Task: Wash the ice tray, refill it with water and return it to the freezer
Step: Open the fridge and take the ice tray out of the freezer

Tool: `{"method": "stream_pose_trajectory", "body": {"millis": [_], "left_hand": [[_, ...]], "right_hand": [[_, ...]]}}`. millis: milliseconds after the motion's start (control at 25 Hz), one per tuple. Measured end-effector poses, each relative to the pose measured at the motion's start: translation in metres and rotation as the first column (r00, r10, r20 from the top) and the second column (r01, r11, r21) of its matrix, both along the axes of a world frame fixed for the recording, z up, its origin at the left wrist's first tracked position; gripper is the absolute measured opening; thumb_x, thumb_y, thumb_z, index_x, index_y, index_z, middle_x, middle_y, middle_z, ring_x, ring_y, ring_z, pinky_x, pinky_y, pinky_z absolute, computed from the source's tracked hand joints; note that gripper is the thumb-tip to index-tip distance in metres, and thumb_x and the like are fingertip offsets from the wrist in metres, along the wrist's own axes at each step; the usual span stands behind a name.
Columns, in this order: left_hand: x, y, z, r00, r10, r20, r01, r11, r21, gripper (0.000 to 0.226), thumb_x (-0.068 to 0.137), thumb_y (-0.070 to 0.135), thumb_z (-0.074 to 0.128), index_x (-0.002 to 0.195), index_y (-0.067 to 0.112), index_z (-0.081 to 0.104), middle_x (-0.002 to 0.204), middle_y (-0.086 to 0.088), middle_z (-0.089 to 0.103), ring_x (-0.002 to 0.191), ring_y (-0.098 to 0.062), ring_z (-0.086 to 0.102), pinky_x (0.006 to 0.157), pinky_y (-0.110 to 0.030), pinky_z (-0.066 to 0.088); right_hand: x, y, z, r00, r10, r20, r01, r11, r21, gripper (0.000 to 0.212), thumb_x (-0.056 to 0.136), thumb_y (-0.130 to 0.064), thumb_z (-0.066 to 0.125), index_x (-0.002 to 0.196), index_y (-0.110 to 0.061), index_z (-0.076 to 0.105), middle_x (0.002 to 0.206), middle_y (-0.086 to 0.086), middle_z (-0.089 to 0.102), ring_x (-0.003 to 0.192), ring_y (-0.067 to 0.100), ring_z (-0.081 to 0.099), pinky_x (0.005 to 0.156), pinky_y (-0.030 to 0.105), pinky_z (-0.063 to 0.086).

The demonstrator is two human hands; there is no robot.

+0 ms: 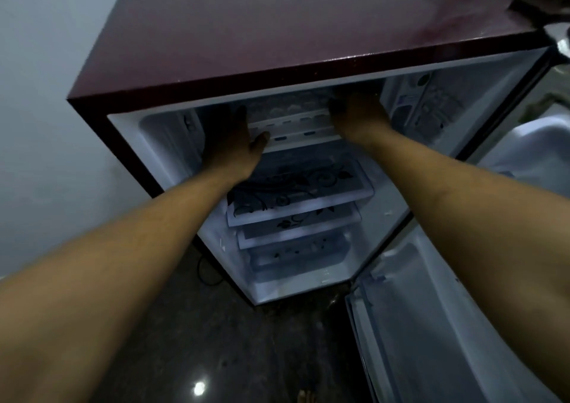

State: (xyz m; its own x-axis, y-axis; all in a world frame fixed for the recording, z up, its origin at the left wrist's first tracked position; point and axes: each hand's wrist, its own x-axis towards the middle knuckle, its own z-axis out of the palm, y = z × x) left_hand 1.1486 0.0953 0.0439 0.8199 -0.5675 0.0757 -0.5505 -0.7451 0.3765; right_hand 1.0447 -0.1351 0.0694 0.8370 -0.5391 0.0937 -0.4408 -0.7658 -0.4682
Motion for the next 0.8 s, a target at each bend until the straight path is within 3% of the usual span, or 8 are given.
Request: {"method": "stream_pose_trajectory", "body": {"millis": [240, 440, 520, 600, 720, 800], "left_hand": [[0.005, -0.015, -0.014, 0.998, 0.055, 0.017, -0.053, 0.996, -0.065, 0.081, 0.108, 0.060, 0.040, 0.169, 0.011, 0.016, 0.177, -0.019, 0.006, 0.163, -0.037, 0.011, 0.132, -0.048, 0.014], [0.006, -0.012, -0.014, 0.998, 0.063, -0.021, -0.066, 0.986, -0.156, 0.081, 0.108, 0.061, 0.039, 0.169, 0.012, 0.020, 0.177, -0.014, 0.010, 0.163, -0.033, 0.015, 0.132, -0.043, 0.016], [0.004, -0.011, -0.012, 0.996, 0.075, -0.057, -0.085, 0.975, -0.205, 0.081, 0.108, 0.063, 0.038, 0.169, 0.012, 0.020, 0.177, -0.013, 0.013, 0.162, -0.032, 0.017, 0.132, -0.042, 0.017], [-0.002, -0.008, -0.007, 0.991, 0.080, -0.106, -0.106, 0.957, -0.268, 0.079, 0.108, 0.062, 0.038, 0.168, 0.014, 0.022, 0.177, -0.011, 0.017, 0.161, -0.031, 0.021, 0.132, -0.042, 0.020], [-0.019, 0.002, 0.003, 0.986, 0.049, -0.162, -0.110, 0.914, -0.391, 0.070, 0.111, 0.053, 0.041, 0.167, 0.013, 0.028, 0.174, -0.010, 0.028, 0.158, -0.029, 0.031, 0.128, -0.041, 0.029], [-0.035, 0.011, 0.012, 0.979, 0.035, -0.201, -0.125, 0.880, -0.458, 0.065, 0.112, 0.047, 0.043, 0.166, 0.013, 0.032, 0.171, -0.008, 0.034, 0.155, -0.027, 0.036, 0.126, -0.039, 0.032]], "right_hand": [[0.035, -0.023, -0.016, 0.995, -0.098, -0.033, 0.100, 0.993, 0.059, 0.036, 0.107, -0.022, 0.042, 0.130, 0.001, 0.057, 0.128, 0.024, 0.062, 0.112, 0.039, 0.060, 0.077, 0.031, 0.041], [0.038, -0.022, -0.015, 0.986, -0.167, -0.016, 0.167, 0.972, 0.166, 0.035, 0.105, -0.019, 0.047, 0.134, -0.003, 0.057, 0.122, 0.020, 0.062, 0.108, 0.035, 0.061, 0.074, 0.031, 0.046], [0.034, -0.019, -0.017, 0.981, -0.194, 0.008, 0.188, 0.961, 0.205, 0.015, 0.102, -0.018, 0.049, 0.107, -0.012, 0.062, 0.098, 0.010, 0.058, 0.096, 0.029, 0.057, 0.061, 0.027, 0.042], [0.027, -0.016, -0.015, 0.973, -0.228, 0.047, 0.211, 0.948, 0.239, 0.027, 0.101, -0.016, 0.049, 0.076, -0.023, 0.042, 0.079, -0.001, 0.044, 0.085, 0.022, 0.052, 0.049, 0.025, 0.034], [0.004, -0.002, -0.013, 0.954, -0.287, 0.085, 0.253, 0.926, 0.280, 0.032, 0.100, -0.009, 0.047, 0.071, -0.021, 0.039, 0.074, 0.000, 0.045, 0.066, 0.014, 0.047, 0.040, 0.021, 0.033], [-0.016, 0.008, -0.015, 0.936, -0.328, 0.130, 0.263, 0.893, 0.364, 0.027, 0.097, -0.007, 0.048, 0.073, -0.016, 0.044, 0.077, 0.002, 0.050, 0.068, 0.017, 0.051, 0.045, 0.022, 0.038]]}}
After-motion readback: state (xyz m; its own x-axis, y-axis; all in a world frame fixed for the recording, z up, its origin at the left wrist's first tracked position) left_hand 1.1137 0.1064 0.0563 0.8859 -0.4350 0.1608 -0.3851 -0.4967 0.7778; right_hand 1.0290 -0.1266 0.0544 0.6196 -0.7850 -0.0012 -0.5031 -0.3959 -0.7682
